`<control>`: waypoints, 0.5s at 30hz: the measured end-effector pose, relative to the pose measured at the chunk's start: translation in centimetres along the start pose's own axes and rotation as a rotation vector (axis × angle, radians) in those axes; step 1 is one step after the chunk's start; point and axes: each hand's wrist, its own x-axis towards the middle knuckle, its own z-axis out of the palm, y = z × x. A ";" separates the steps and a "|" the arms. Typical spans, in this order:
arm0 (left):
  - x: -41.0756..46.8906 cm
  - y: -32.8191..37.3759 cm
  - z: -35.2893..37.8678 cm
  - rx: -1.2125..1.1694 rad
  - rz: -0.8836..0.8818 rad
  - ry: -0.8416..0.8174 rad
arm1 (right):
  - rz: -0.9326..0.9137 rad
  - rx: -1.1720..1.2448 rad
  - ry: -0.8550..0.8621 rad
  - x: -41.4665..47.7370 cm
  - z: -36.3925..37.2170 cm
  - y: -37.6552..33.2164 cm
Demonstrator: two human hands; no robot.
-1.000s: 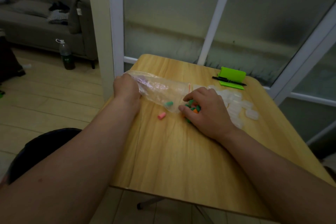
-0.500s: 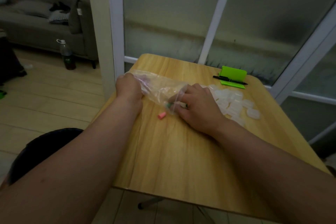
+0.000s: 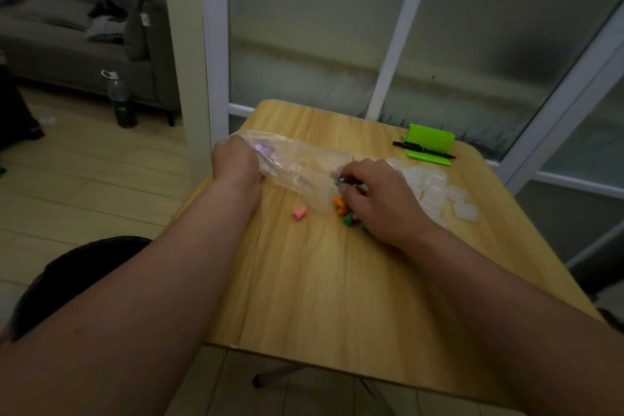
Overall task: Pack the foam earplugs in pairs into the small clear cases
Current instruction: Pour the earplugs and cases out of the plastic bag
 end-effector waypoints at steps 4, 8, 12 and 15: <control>-0.3 0.3 -0.1 0.114 0.011 -0.007 | 0.057 0.004 -0.006 -0.4 -0.4 0.4; 0.0 0.0 -0.2 0.076 0.000 -0.061 | 0.043 -0.112 -0.010 -0.4 -0.6 0.1; -1.0 0.3 -0.2 -0.064 -0.011 -0.021 | 0.054 -0.076 -0.013 -0.4 -0.6 0.0; -1.2 0.3 -0.1 -0.089 -0.014 -0.036 | 0.080 -0.035 0.028 -0.4 -0.6 0.1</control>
